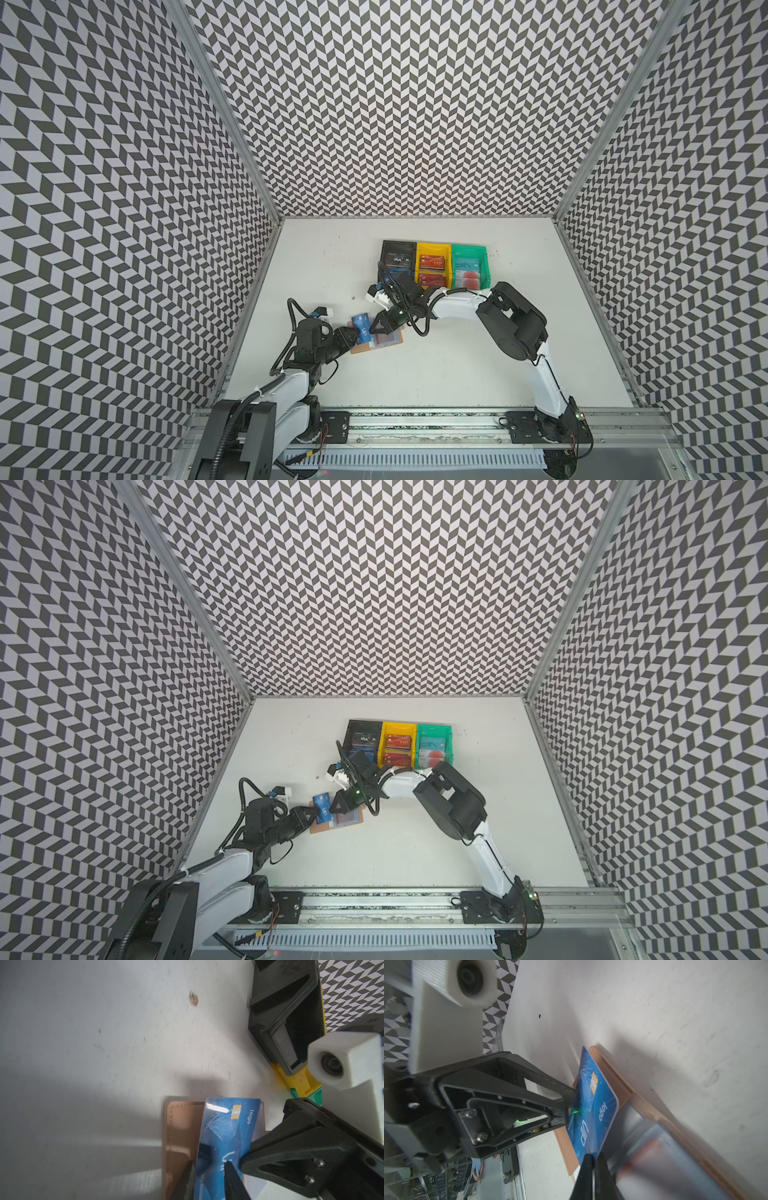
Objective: Take the credit cards out of the card holder
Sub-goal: Pick up the credit card from the card holder.
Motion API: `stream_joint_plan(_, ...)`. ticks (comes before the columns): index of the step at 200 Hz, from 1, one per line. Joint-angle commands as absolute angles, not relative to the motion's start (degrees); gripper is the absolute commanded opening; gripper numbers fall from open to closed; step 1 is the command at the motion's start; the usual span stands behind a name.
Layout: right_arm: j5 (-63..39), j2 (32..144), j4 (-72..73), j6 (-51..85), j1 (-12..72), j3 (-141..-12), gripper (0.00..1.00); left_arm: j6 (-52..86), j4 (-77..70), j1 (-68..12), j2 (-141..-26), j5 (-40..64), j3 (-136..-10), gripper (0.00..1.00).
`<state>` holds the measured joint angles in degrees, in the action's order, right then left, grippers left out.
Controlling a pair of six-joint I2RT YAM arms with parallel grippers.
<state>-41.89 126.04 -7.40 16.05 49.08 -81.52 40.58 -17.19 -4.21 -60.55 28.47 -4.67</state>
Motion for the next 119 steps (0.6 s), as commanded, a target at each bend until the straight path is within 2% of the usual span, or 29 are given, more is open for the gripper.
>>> stream_joint_plan(1, -44.4, 126.1, -4.3, 16.6, 48.8, -80.0, 0.02, 40.3, -15.1, -4.2, -59.8, 29.0, -4.1, 0.29)
stream_joint_plan(71, -52.0, 122.5, -2.0, 17.1, 45.4, -77.2, 0.0, 41.4, -11.3, -4.1, -53.1, 30.8, -5.6, 0.32)
stream_joint_plan(119, -57.0, 122.8, -4.8, 14.7, 44.3, -78.1, 0.0, 41.9, -14.3, -4.1, -55.3, 34.0, -5.4, 0.35)
